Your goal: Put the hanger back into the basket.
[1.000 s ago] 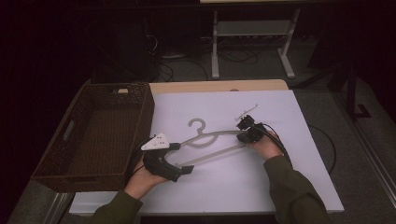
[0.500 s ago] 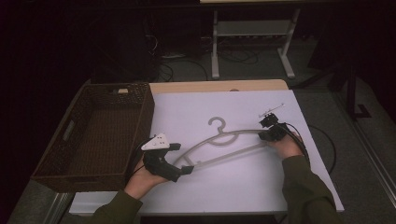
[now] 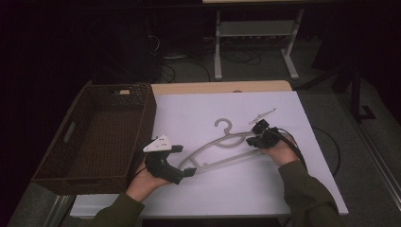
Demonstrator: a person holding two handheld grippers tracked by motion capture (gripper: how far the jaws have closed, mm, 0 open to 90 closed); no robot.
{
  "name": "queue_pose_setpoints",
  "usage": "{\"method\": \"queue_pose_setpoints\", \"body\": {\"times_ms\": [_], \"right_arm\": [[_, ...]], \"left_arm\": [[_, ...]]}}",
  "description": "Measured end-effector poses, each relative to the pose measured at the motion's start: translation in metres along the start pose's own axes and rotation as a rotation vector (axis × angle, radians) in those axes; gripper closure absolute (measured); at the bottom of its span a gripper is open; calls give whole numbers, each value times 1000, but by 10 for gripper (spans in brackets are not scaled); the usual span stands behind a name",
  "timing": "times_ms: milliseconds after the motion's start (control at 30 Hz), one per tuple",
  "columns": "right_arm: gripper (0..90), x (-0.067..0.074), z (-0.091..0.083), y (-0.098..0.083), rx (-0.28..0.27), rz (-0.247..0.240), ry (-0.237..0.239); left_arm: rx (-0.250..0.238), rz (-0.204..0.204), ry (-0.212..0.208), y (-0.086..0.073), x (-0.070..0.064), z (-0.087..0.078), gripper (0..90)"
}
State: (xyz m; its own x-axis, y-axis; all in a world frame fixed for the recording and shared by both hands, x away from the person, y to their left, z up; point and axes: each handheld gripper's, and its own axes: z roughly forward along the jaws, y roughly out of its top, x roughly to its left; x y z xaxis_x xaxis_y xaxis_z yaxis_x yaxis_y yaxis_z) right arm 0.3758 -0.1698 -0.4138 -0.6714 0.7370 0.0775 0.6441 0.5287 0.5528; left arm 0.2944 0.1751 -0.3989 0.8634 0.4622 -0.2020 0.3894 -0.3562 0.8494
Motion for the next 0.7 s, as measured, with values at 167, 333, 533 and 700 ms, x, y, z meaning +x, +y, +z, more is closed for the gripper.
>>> {"method": "queue_pose_setpoints", "body": {"times_ms": [167,333,533,700], "right_arm": [[897,13,15,3,54,-65,23],[897,17,15,1,83,-69,37],[897,24,8,-10,95,-91,74],[897,30,0,-24,99,-108,98]], "left_arm": [[-1,-3,-1,0,0,0,0],[-2,-6,0,-1,1,0,0],[0,-5,2,-1,1,0,0],[-1,-5,2,-1,1,0,0]]}}
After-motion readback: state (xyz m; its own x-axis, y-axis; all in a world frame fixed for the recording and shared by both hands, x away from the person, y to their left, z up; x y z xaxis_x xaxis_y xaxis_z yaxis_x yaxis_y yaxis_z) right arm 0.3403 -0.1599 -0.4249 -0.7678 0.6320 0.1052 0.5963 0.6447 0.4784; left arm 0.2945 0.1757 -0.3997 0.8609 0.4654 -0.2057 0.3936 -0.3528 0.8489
